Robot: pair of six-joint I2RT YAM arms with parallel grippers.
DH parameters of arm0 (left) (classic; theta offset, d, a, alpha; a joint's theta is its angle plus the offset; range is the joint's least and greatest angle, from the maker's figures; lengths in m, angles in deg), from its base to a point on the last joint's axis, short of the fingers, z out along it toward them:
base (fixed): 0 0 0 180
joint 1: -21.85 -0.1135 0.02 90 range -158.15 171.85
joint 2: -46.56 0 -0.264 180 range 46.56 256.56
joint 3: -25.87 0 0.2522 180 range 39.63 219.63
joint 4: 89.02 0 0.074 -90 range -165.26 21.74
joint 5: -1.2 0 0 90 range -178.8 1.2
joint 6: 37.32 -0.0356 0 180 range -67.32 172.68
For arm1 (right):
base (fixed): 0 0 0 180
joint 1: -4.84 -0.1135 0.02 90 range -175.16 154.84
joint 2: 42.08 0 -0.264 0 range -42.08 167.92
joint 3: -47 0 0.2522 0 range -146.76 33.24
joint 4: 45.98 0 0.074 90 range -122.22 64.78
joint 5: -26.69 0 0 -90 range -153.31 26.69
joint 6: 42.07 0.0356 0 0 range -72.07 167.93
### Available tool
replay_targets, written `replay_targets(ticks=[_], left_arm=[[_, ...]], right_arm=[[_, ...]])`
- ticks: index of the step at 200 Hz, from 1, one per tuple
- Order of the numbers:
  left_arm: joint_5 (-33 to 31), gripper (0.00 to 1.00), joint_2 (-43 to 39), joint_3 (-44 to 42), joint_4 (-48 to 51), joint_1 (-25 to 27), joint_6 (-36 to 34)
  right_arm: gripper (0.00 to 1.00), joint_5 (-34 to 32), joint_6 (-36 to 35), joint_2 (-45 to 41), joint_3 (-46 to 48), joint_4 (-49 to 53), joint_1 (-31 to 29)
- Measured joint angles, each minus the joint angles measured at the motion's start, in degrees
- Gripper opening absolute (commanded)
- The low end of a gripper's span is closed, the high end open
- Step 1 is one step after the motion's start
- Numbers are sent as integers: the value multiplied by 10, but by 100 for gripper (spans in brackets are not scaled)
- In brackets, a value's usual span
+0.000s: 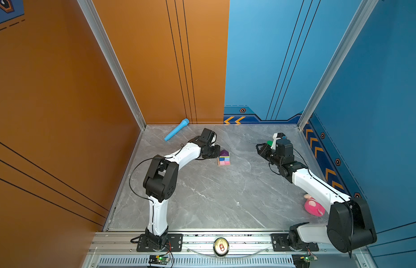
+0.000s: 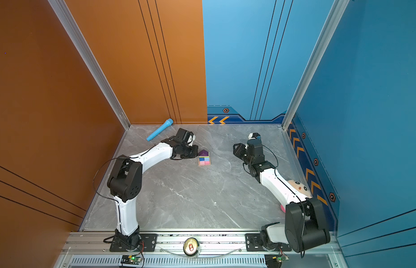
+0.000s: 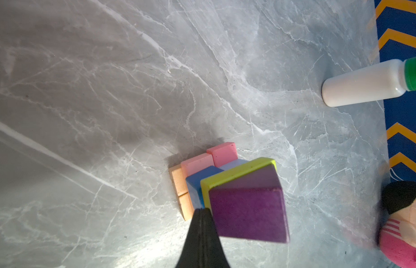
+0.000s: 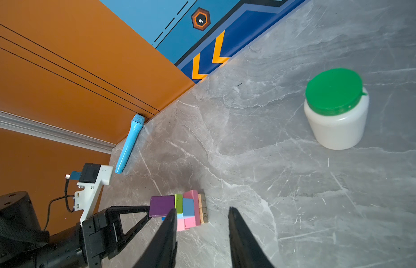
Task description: Build the wood block tower
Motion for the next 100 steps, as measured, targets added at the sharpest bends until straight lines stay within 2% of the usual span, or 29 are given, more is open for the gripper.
replay_targets(ticks=[100], left_arm=[[0, 0, 0, 6, 4, 2, -4]], right_arm=[[38, 0, 0, 0, 0, 0, 3]])
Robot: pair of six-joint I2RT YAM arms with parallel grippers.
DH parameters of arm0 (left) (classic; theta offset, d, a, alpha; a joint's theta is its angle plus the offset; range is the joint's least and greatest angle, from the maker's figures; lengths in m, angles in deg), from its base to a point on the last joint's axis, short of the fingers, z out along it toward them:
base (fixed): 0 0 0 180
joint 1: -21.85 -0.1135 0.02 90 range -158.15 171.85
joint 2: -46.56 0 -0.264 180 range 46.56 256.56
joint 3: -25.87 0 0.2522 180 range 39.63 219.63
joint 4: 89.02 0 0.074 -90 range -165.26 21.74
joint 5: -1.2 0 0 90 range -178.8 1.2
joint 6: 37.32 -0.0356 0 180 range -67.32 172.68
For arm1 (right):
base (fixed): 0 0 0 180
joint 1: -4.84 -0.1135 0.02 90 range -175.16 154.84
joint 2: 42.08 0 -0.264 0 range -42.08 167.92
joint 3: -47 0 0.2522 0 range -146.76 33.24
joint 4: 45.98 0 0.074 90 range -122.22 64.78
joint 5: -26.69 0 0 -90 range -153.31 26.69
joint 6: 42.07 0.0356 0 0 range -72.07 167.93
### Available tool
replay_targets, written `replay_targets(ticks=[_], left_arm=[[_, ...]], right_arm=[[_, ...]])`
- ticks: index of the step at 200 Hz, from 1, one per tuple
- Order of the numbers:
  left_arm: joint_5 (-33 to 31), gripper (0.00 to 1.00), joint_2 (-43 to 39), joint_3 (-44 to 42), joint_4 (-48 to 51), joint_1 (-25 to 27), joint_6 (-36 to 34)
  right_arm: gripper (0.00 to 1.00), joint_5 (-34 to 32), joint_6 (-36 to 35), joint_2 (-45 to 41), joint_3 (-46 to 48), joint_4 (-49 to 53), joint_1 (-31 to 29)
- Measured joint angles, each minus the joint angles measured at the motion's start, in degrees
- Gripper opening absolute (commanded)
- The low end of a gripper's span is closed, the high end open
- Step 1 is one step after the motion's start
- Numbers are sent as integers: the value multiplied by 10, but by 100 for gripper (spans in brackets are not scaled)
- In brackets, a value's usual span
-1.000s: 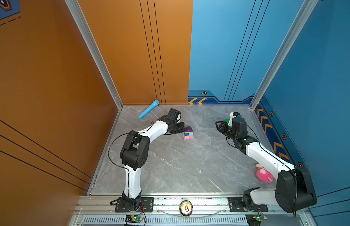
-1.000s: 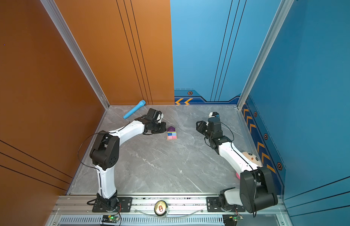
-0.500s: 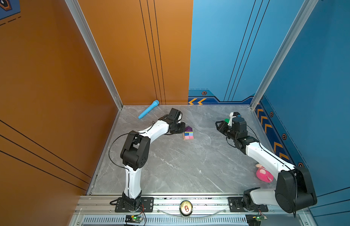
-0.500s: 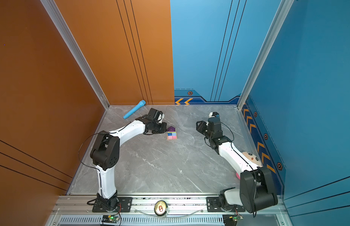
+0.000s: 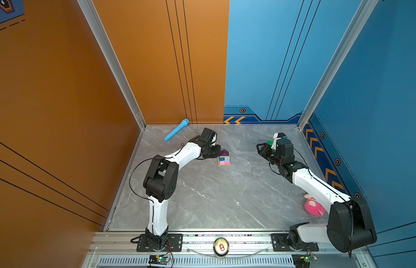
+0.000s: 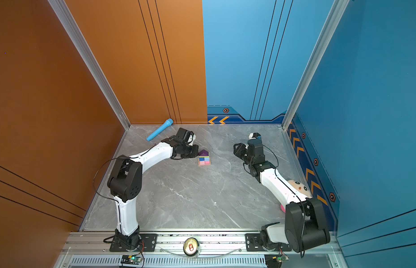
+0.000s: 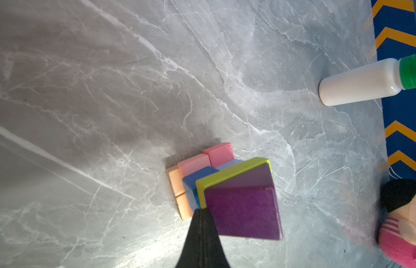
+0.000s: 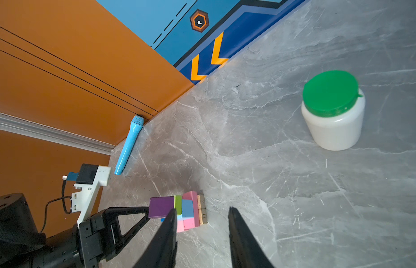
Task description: Build the wood block tower
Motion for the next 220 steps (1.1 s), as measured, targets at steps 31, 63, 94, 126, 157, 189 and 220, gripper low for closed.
replay_targets(ticks=[31, 63, 94, 126, 157, 189, 220], left_arm=[[0, 0, 0, 0, 5, 0, 0], [0, 0, 0, 0, 10, 2, 0], [0, 0, 0, 0, 10, 5, -2], [0, 0, 0, 0, 12, 7, -5], [-3, 0, 0, 1, 18, 7, -11], [-18, 0, 0, 1, 33, 7, -20], [-33, 0, -12, 1, 46, 7, -28]], right_arm=[[39, 0, 0, 0, 0, 0, 0], [38, 0, 0, 0, 0, 0, 0], [38, 0, 0, 0, 0, 0, 0], [39, 0, 0, 0, 0, 0, 0], [39, 0, 0, 0, 0, 0, 0], [41, 1, 0, 0, 0, 0, 0], [43, 4, 0, 2, 0, 0, 0]])
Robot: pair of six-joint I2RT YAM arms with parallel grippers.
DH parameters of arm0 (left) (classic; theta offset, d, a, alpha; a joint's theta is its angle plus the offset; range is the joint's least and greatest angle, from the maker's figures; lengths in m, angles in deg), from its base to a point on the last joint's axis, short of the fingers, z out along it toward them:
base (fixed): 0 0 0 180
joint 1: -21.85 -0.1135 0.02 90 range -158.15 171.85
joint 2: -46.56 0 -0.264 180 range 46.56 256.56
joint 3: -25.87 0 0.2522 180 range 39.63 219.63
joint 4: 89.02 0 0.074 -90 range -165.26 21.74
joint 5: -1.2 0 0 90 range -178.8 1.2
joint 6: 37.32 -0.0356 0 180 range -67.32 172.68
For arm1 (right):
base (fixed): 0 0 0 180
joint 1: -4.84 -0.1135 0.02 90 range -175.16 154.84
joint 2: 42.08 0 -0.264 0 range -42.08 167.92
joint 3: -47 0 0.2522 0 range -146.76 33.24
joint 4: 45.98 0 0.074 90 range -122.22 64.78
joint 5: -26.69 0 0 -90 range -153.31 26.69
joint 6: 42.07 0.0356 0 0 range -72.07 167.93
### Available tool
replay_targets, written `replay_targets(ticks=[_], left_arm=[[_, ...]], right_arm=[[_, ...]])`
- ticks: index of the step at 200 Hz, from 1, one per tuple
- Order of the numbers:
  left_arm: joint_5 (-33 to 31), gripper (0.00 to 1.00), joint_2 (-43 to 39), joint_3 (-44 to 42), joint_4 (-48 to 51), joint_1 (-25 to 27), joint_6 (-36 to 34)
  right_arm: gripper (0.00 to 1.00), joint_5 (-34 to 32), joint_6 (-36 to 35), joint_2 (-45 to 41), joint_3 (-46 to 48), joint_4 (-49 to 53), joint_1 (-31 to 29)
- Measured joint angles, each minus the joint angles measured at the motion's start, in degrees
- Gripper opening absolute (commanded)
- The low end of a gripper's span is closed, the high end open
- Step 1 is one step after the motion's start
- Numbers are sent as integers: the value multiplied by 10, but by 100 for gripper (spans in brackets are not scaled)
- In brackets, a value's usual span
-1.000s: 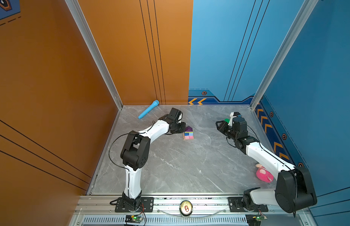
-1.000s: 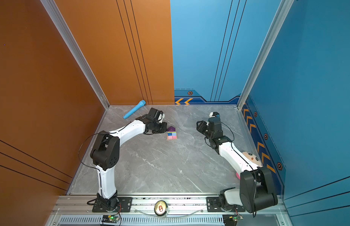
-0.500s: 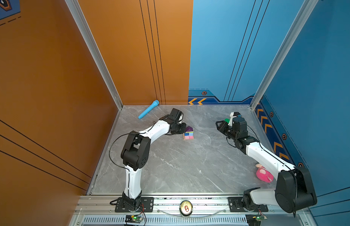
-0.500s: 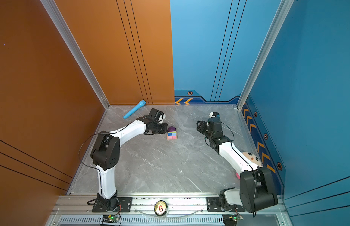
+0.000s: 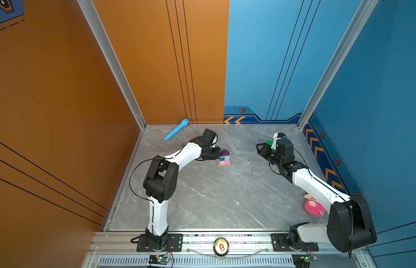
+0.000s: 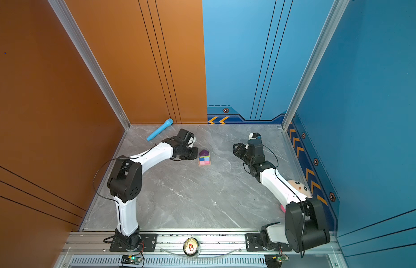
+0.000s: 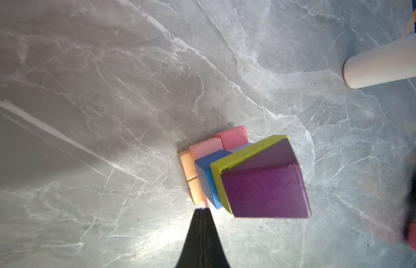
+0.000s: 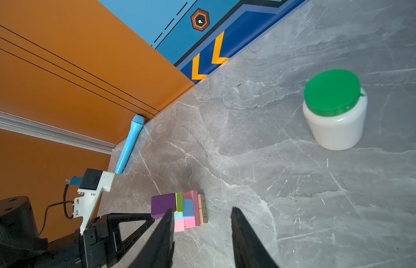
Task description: Build the wood block tower
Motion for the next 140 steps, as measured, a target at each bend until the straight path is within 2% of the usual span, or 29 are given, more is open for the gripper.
replay_targets(ticks=[47, 53, 66, 73, 94, 108, 140], left_arm=[[-14, 0, -60, -10, 4, -4, -2], [-15, 0, -67, -13, 3, -4, -2], [-18, 0, -79, -24, 0, -5, -2], [-19, 0, -83, -31, -4, -7, -2], [-20, 0, -86, -63, -26, -13, 3], [-13, 0, -86, -93, -47, -21, 13], [1, 0, -87, -158, -109, -41, 49]], right_arm=[[43, 14, 0, 37, -9, 0, -4], [40, 17, 0, 46, -14, 0, -6], [21, 27, -1, 68, -27, 0, -12], [16, 32, -1, 78, -33, -1, -17], [9, 43, -1, 115, -52, -1, -30], [0, 49, 0, 137, -63, -2, -37], [0, 66, 0, 193, -94, -7, -49]])
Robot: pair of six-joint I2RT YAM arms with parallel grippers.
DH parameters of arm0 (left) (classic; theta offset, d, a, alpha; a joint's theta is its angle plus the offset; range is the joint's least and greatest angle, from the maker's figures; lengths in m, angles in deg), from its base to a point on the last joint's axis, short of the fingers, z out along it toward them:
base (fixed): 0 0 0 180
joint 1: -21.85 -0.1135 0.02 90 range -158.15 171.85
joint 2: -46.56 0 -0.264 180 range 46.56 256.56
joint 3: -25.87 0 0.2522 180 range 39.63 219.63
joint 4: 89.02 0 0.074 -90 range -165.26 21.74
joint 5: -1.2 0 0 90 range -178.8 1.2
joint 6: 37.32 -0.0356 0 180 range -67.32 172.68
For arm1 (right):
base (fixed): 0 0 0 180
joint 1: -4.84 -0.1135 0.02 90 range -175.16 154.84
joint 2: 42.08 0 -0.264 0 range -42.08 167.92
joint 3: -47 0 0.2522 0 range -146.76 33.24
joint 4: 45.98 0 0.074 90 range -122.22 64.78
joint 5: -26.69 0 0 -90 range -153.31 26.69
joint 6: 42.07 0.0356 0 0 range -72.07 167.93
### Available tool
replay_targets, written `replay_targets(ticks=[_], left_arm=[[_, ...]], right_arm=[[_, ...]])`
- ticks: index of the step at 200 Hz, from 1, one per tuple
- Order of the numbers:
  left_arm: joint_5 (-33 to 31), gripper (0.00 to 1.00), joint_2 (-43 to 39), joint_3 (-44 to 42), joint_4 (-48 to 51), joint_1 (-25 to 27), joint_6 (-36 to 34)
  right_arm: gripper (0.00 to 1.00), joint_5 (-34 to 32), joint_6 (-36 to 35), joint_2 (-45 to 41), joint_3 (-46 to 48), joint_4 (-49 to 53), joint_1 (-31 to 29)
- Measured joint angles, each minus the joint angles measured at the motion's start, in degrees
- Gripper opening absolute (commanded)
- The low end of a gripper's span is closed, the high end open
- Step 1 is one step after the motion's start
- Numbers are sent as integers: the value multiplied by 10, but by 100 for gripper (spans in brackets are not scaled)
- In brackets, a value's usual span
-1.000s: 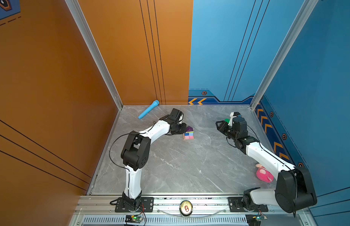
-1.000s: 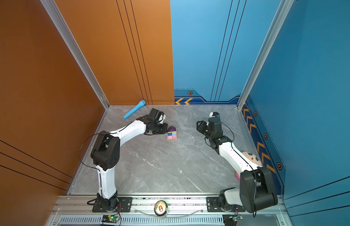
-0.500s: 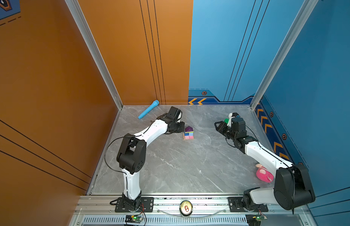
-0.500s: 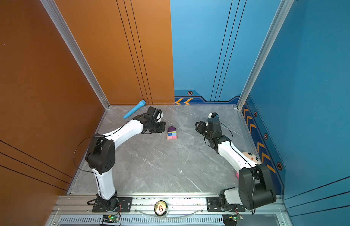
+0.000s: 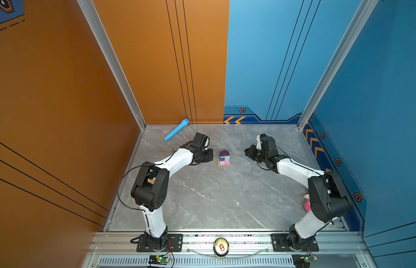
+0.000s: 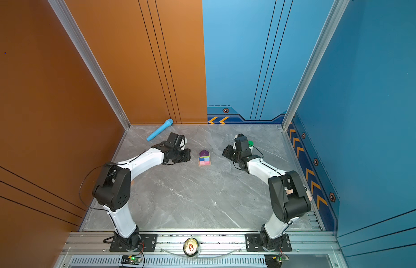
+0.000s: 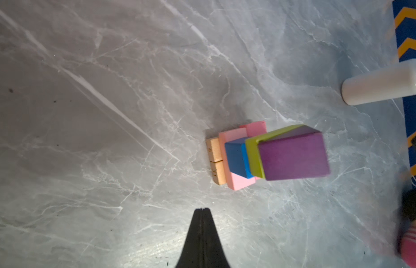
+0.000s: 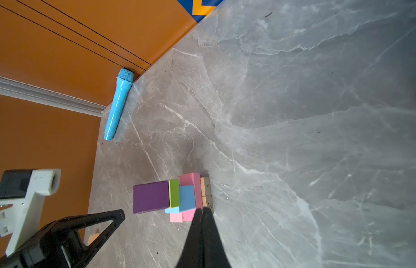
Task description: Build the wood block tower
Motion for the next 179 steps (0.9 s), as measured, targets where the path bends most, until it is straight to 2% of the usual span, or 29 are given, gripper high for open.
replay_targets(ticks=[73, 179], left_arm=[[21, 0, -7, -34, -84, -9, 35], [29, 0, -7, -36, -95, -7, 42]], right_arm=[[0, 42, 18, 102, -53, -43, -25], [0, 49, 20, 124, -91, -49, -45]])
